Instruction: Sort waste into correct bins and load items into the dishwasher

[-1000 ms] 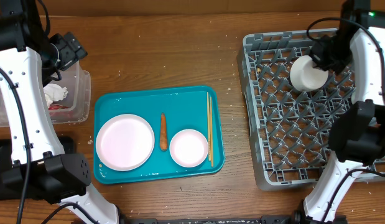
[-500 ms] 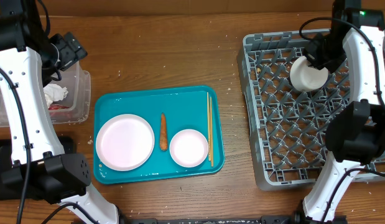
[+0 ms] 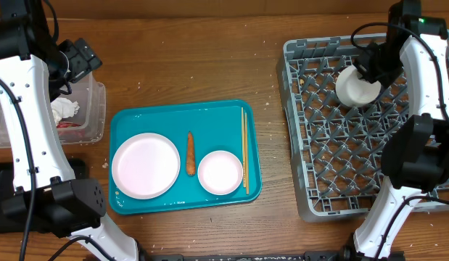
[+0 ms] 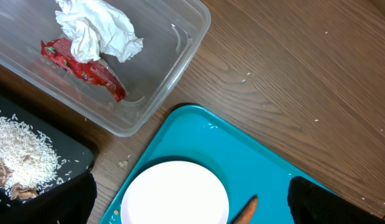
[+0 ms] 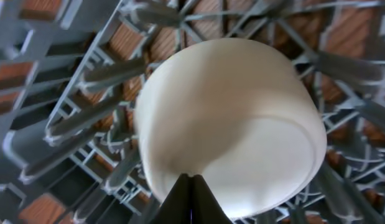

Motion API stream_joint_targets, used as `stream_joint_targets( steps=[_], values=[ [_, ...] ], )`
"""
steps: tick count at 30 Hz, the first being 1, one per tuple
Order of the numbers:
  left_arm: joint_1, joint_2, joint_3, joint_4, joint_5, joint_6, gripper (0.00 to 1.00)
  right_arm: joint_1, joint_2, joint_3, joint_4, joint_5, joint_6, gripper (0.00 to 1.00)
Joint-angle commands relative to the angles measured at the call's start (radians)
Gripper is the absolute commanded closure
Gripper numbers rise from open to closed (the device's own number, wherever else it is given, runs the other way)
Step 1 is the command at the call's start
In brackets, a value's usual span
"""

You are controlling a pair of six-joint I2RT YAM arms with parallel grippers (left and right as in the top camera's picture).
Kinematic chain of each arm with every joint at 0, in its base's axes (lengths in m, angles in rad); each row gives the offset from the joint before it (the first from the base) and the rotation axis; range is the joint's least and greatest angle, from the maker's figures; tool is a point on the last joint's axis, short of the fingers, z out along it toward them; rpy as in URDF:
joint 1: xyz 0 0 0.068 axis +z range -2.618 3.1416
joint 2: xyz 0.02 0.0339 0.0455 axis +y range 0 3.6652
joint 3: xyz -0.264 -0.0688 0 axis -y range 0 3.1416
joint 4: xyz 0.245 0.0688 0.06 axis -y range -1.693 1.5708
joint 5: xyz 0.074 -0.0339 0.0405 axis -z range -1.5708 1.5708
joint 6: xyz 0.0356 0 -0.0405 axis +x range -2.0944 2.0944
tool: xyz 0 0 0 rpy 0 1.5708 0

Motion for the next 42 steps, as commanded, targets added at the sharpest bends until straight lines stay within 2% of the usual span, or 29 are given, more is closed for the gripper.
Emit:
stream_joint_targets(
  steps=[1, 6, 10, 12, 13, 14, 17, 20, 23, 27, 30, 31, 37, 40, 42],
  values=[
    [-0.007, 0.002, -0.005, -0.002, 0.001, -0.014, 0.0, -0.001, -0.019, 0.011, 0.002, -0.064, -0.04, 0.96],
    [-0.007, 0.002, -0.005, -0.002, 0.001, -0.014, 0.0, -0.001, -0.05, 0.097, -0.024, -0.119, -0.102, 0.96],
    [-0.007, 0.002, -0.005, -0.002, 0.002, -0.014, 0.0, 0.014, -0.099, 0.171, -0.025, -0.369, -0.246, 0.95],
    [-0.007, 0.002, -0.005, -0.001, 0.002, -0.014, 0.0, 0.034, -0.123, 0.185, -0.025, -0.512, -0.321, 0.92],
    [-0.007, 0.002, -0.005, 0.001, 0.002, -0.014, 0.0, 0.054, -0.138, 0.185, -0.028, -0.586, -0.363, 0.87],
    [-0.007, 0.002, -0.005, 0.008, 0.002, -0.015, 0.0, 0.094, -0.148, 0.185, -0.054, -0.622, -0.401, 0.73],
    [-0.007, 0.002, -0.005, 0.015, 0.005, -0.031, 0.0, 0.195, -0.148, 0.175, -0.139, -0.59, -0.473, 0.64],
    [-0.007, 0.002, -0.005, 0.016, 0.005, -0.063, 0.0, 0.334, -0.145, 0.148, -0.192, -0.446, -0.489, 0.6],
    [-0.007, 0.002, -0.005, 0.017, 0.005, -0.097, 0.0, 0.478, -0.137, 0.115, -0.167, -0.311, -0.489, 0.52],
    [-0.007, 0.002, -0.005, 0.015, 0.005, -0.111, 0.0, 0.648, -0.106, 0.096, -0.122, -0.237, -0.488, 0.41],
    [-0.007, 0.002, -0.005, -0.001, 0.005, -0.111, 0.0, 0.748, -0.077, 0.096, -0.116, -0.157, -0.473, 0.37],
    [-0.007, 0.002, -0.005, -0.009, 0.005, -0.111, 0.0, 0.77, -0.068, 0.097, -0.12, -0.133, -0.469, 0.36],
    [-0.007, 0.002, -0.005, -0.041, 0.005, -0.111, 0.0, 0.846, -0.041, 0.096, -0.145, -0.106, -0.412, 0.17],
    [-0.007, 0.002, -0.005, -0.04, 0.005, -0.112, 0.0, 0.848, -0.027, 0.095, -0.13, -0.106, -0.402, 0.02],
    [-0.007, 0.002, -0.005, -0.04, 0.005, -0.112, 0.0, 0.849, -0.018, 0.095, -0.119, -0.105, -0.402, 0.0]
  ],
)
